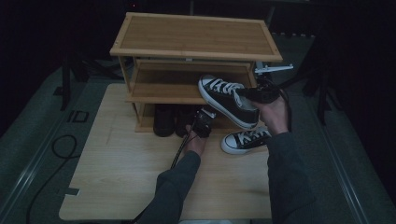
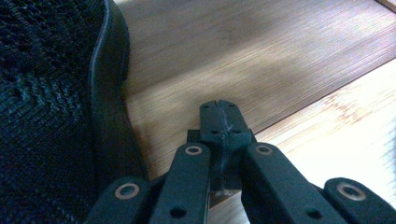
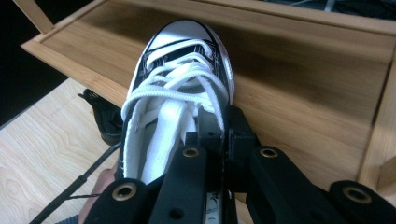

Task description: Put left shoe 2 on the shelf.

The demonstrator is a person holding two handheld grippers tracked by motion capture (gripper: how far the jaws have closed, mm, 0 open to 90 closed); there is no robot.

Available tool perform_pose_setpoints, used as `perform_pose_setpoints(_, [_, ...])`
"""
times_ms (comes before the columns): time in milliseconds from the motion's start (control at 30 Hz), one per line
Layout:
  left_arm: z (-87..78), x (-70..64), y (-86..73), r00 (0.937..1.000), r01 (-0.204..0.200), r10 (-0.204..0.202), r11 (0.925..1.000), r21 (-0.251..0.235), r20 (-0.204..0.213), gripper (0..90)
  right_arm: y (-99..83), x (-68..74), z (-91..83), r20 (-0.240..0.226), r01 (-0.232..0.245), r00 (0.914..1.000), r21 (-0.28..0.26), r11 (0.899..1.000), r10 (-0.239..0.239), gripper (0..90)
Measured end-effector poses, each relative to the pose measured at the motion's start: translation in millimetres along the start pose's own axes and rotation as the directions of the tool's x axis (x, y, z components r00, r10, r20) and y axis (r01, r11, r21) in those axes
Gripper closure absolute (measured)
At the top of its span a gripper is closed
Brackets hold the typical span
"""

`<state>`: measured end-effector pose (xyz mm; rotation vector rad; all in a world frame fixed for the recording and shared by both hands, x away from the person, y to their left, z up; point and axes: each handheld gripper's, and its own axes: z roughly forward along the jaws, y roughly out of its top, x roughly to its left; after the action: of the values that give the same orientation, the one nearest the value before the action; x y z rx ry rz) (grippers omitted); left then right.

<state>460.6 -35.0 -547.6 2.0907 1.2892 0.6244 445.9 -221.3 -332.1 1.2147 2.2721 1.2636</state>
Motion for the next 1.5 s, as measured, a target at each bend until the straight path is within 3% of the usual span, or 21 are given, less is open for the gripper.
perform_pose_setpoints(200, [0.0,0.0,0.0,1.0,-0.001,0.001,1.0,0.0,-0.001,90.0,-1.3,-1.5,-0.4,-0.007,-0.015,0.9999,0.004,1.0,0.015,87.1])
perform_pose_setpoints(533, [0.2,0.1,-0.1,1.0,-0.001,0.001,1.0,-0.002,0.002,90.0,-0.3,2.8,7.9,0.026,-0.073,0.9969,-0.037,0.997,0.074,87.7])
perform_pose_setpoints(700, [-0.2,0.3,-0.1,1.0,0.002,-0.002,1.0,-0.004,0.0,90.0,1.8,4.2,8.4,0.029,-0.074,0.9968,-0.022,0.997,0.075,83.6])
perform_pose_setpoints(800, [-0.1,0.3,-0.1,1.0,0.002,-0.002,1.0,-0.004,0.001,90.0,0.7,2.2,6.9,0.014,-0.08,0.9967,-0.026,0.996,0.08,80.0])
perform_pose_setpoints(1167, [-0.2,0.3,-0.1,1.0,0.002,-0.002,1.0,-0.004,0.0,90.0,-2.6,3.1,-1.2,0.03,-0.061,0.9976,-0.04,0.997,0.063,73.8])
perform_pose_setpoints(1500, [-0.2,0.3,-0.1,1.0,0.002,-0.002,1.0,-0.004,0.0,90.0,-0.4,3.7,-3.3,0.008,-0.07,0.9974,-0.088,0.994,0.071,67.6])
